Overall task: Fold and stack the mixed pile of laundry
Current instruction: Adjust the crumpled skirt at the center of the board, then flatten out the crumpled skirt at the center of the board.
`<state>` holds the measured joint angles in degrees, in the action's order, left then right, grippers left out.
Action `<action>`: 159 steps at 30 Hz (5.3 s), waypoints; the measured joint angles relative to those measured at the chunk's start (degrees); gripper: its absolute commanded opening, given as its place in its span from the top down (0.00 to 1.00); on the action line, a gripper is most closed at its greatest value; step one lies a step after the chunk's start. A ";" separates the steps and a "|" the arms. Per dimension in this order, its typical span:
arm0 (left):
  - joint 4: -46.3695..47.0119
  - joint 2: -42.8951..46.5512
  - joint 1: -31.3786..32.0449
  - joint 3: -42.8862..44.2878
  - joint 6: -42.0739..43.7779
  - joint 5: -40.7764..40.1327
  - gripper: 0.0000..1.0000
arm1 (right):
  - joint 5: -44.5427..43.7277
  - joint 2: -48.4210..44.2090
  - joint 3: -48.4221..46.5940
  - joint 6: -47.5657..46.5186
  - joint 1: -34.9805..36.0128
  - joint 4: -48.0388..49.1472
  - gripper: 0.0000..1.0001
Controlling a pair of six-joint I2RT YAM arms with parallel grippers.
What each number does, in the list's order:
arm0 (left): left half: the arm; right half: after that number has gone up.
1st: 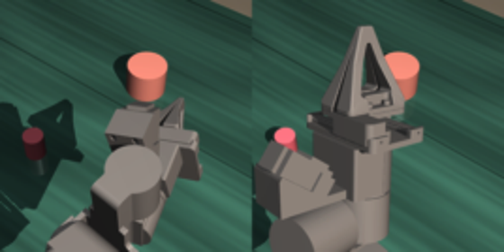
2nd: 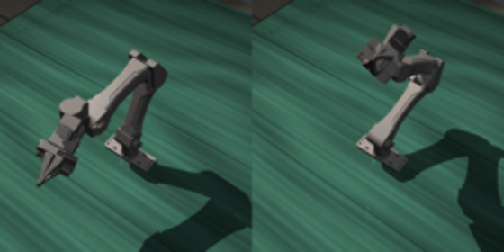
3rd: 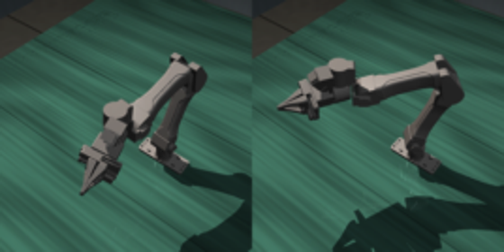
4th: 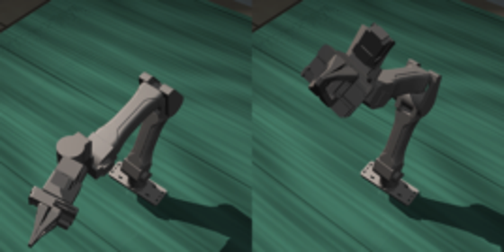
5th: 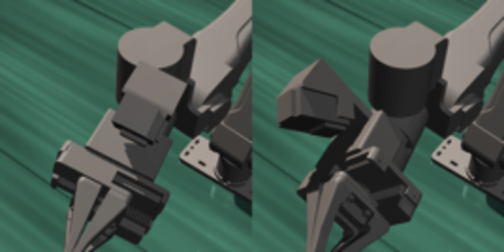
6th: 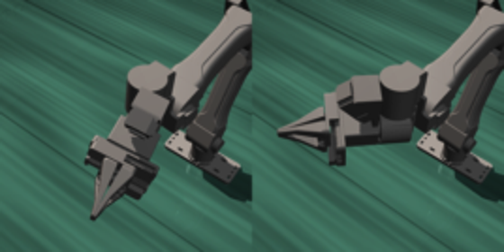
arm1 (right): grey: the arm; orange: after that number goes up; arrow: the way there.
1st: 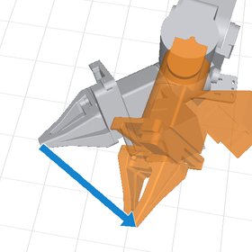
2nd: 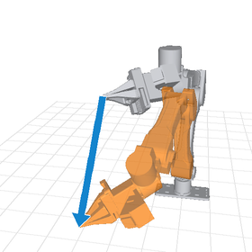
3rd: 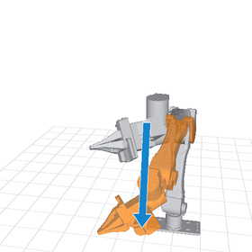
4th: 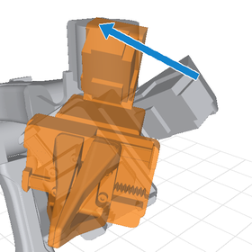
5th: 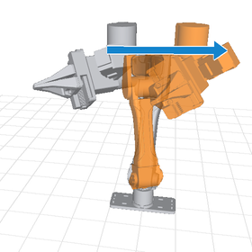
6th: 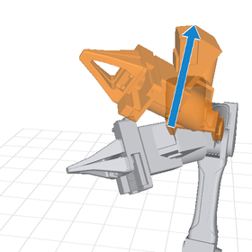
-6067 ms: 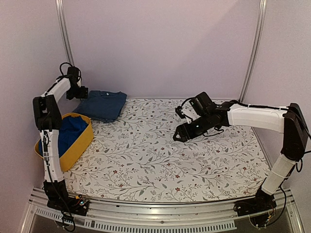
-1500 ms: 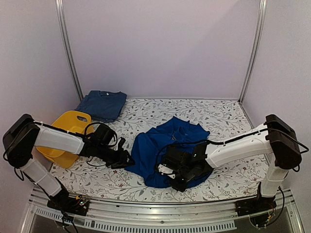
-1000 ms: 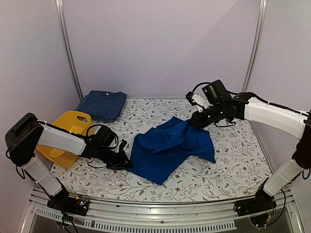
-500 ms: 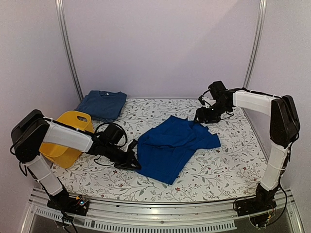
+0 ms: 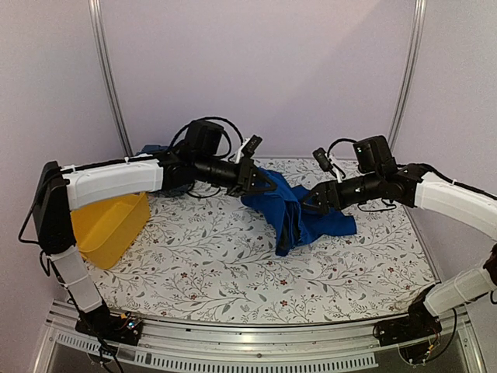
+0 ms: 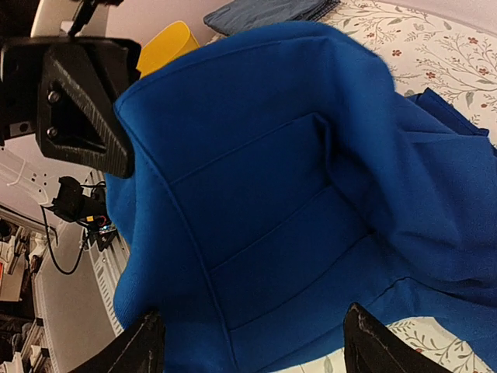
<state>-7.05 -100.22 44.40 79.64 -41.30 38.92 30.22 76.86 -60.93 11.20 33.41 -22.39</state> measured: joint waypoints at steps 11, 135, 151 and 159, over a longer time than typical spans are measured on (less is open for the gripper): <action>4.37 -11.34 -0.31 9.51 -9.31 2.75 1.00 | -13.31 -3.89 2.99 1.38 9.97 6.12 0.01; -24.92 22.75 -8.35 17.57 34.07 -2.51 0.92 | 12.00 -9.03 -42.88 -3.37 -12.96 -29.94 0.75; -25.11 -6.36 -29.27 17.18 21.68 -12.59 0.08 | -3.93 30.86 -40.72 0.55 -26.05 -25.11 0.29; -19.80 3.98 -23.67 -1.88 20.83 -12.57 0.00 | 4.94 24.92 -23.80 -0.09 -17.38 -17.25 0.45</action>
<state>-26.85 -96.25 20.73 77.76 -20.47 26.35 35.16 101.78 -84.73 11.11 16.03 -39.64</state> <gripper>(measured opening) 0.995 0.581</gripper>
